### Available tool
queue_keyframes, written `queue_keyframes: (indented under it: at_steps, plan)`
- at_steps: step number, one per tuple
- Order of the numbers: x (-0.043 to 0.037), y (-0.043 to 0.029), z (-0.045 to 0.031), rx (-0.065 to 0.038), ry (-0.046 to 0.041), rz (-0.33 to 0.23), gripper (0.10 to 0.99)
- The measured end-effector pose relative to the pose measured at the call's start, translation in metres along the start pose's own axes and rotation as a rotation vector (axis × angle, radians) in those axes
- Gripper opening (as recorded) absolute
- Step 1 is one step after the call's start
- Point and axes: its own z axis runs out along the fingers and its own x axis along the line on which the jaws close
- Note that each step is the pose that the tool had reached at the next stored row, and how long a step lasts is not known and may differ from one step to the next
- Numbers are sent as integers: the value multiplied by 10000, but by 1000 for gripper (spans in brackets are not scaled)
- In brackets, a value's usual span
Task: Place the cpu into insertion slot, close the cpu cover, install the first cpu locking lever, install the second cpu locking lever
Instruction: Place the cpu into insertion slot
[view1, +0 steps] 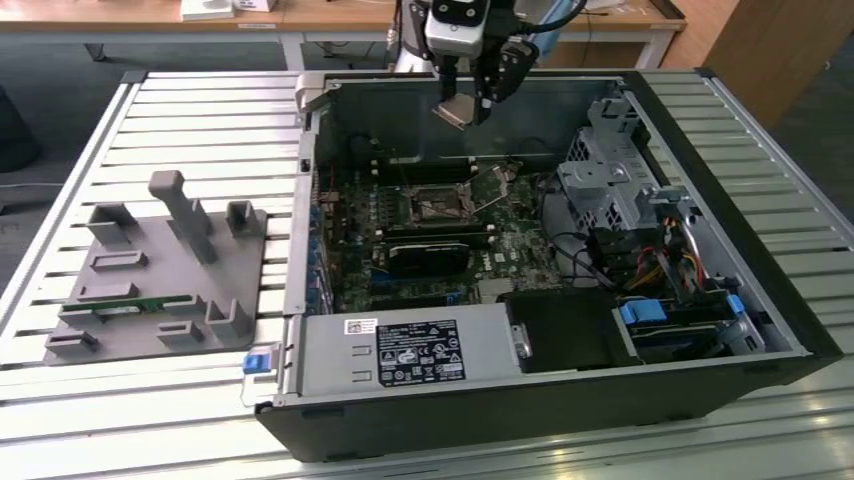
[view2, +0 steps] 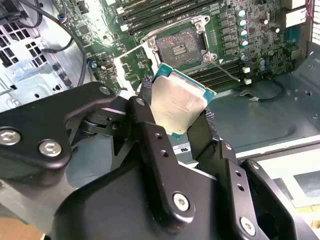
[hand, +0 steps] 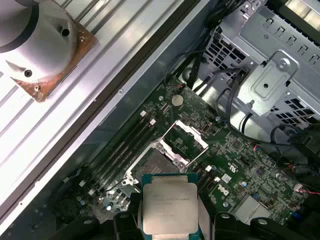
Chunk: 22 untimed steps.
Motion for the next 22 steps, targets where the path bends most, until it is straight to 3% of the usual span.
queue_keyframes:
  at_steps: [22]
  plan:
    - [2, -4, 16, -16, -71, 797, 533]
